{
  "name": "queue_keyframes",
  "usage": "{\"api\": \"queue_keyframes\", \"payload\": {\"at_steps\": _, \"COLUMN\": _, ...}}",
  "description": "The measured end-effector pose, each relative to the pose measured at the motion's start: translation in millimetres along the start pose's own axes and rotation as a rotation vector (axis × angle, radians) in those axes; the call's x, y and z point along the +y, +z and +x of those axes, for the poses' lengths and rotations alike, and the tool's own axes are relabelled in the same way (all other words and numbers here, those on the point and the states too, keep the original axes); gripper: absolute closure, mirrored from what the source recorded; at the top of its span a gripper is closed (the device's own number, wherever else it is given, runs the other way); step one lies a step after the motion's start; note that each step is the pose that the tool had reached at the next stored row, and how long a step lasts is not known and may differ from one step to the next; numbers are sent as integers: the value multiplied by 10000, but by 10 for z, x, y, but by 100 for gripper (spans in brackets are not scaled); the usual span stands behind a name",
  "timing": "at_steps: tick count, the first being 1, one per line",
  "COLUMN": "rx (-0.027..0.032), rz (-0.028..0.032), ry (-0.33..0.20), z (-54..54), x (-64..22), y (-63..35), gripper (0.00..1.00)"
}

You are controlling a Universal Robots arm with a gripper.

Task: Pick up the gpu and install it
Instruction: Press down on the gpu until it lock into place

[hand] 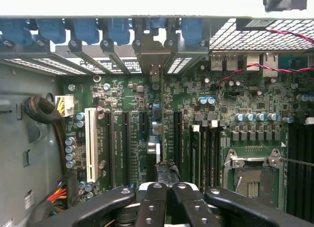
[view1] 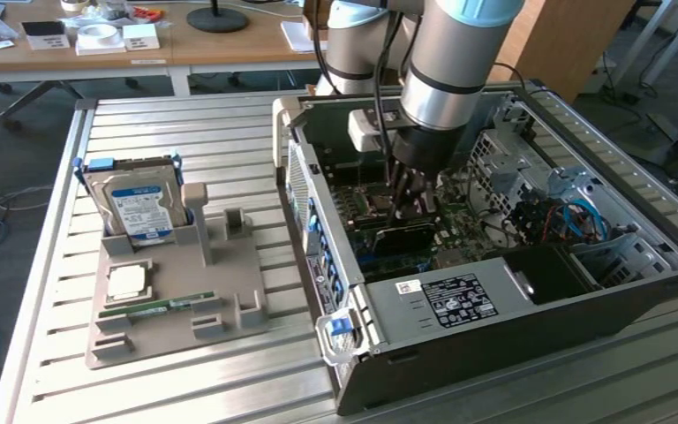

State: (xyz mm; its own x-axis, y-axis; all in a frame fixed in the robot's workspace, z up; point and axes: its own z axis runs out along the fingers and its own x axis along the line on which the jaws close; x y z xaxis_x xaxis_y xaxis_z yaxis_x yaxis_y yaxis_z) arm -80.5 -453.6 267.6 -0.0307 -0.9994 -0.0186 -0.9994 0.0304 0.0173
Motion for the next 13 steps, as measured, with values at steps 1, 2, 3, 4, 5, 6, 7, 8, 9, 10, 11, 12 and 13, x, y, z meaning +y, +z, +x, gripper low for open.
{"api": "queue_keyframes", "payload": {"at_steps": 1, "rx": 1, "rz": -1, "ry": 0, "z": -4, "x": 0, "y": 0, "gripper": 89}}
{"api": "queue_keyframes", "payload": {"at_steps": 2, "rx": 0, "rz": 0, "ry": -1, "z": -8, "x": 0, "y": 1, "gripper": 89}}
{"api": "queue_keyframes", "payload": {"at_steps": 3, "rx": 0, "rz": 0, "ry": -1, "z": -12, "x": 0, "y": 2, "gripper": 89}}
{"api": "queue_keyframes", "payload": {"at_steps": 4, "rx": 0, "rz": 0, "ry": -2, "z": -13, "x": 0, "y": 2, "gripper": 89}}
{"api": "queue_keyframes", "payload": {"at_steps": 5, "rx": 2, "rz": -1, "ry": -2, "z": -13, "x": 0, "y": 3, "gripper": 89}}
{"api": "queue_keyframes", "payload": {"at_steps": 6, "rx": -1, "rz": 0, "ry": -2, "z": -14, "x": -1, "y": 10, "gripper": 89}}
{"api": "queue_keyframes", "payload": {"at_steps": 7, "rx": -1, "rz": 0, "ry": -2, "z": -15, "x": -1, "y": 18, "gripper": 89}}
{"api": "queue_keyframes", "payload": {"at_steps": 8, "rx": -1, "rz": 0, "ry": -1, "z": -15, "x": -1, "y": 22, "gripper": 89}}
{"api": "queue_keyframes", "payload": {"at_steps": 9, "rx": 1, "rz": -1, "ry": -1, "z": -15, "x": 0, "y": 22, "gripper": 89}}
{"api": "queue_keyframes", "payload": {"at_steps": 10, "rx": 1, "rz": -1, "ry": -1, "z": -15, "x": 0, "y": 22, "gripper": 89}}
{"api": "queue_keyframes", "payload": {"at_steps": 11, "rx": 1, "rz": 0, "ry": -2, "z": -15, "x": 0, "y": 23, "gripper": 89}}
{"api": "queue_keyframes", "payload": {"at_steps": 12, "rx": 1, "rz": 0, "ry": -2, "z": -15, "x": 0, "y": 23, "gripper": 89}}
{"api": "queue_keyframes", "payload": {"at_steps": 13, "rx": 0, "rz": 0, "ry": -2, "z": -15, "x": 0, "y": 23, "gripper": 89}}
